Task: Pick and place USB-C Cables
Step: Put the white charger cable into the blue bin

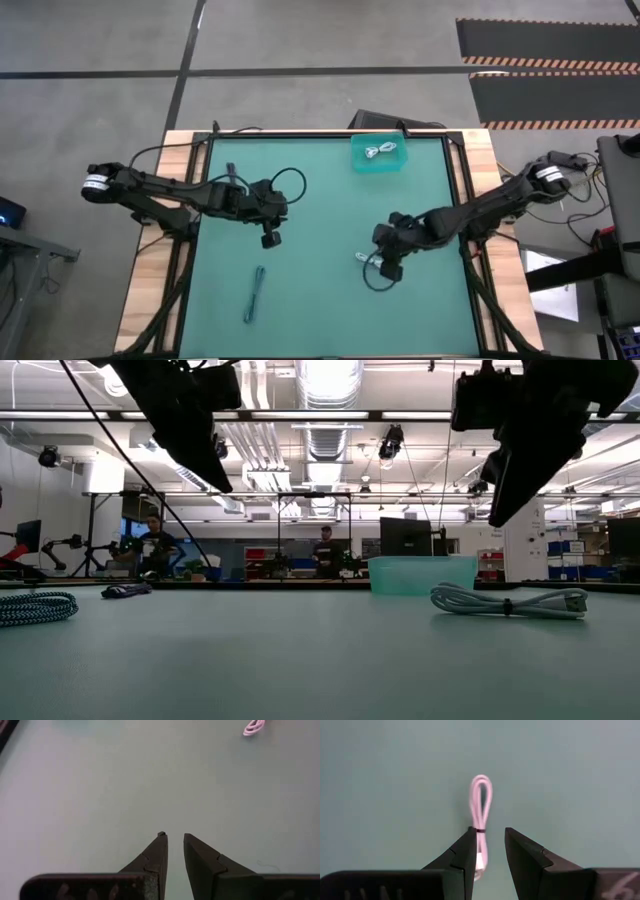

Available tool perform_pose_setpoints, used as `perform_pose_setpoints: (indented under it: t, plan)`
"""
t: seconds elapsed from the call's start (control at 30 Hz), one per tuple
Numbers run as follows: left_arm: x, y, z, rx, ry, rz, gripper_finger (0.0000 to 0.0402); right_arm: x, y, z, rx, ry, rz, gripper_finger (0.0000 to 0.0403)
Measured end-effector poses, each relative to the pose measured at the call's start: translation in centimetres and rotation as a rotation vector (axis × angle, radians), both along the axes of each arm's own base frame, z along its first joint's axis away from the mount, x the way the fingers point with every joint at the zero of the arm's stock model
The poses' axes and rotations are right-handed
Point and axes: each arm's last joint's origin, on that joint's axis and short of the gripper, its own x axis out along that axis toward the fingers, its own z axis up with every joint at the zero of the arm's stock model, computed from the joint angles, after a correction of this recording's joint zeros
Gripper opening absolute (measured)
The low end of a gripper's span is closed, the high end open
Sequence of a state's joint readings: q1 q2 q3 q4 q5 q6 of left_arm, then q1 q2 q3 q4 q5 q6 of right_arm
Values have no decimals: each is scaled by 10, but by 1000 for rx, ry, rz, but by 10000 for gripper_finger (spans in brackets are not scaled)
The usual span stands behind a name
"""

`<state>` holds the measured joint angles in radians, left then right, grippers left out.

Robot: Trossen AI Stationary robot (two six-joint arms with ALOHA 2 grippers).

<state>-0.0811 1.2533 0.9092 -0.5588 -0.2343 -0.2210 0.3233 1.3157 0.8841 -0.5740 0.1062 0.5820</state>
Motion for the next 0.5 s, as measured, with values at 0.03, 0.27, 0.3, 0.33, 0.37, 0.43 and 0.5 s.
perform_pose_setpoints:
  t: [0.03,0.27,0.3,0.33,0.37,0.43,0.5]
  plan:
    - [0,0,0,6,1,5,45,3,3,0,-7,20,6,93]
    - [-1,0,0,19,11,-6,45,14,23,-9,-83,219,64,74]
    - [-1,0,0,22,12,-10,45,16,26,-11,-87,229,72,70]
    - [-1,0,-1,23,13,-11,45,18,29,-14,-91,237,78,67]
    - [-1,0,-1,23,13,-11,45,21,31,-16,-97,246,81,64]
    - [-1,0,-1,24,14,-13,45,25,34,-22,-114,256,84,62]
    - [-1,0,-2,26,19,-15,45,29,36,-26,-129,258,88,66]
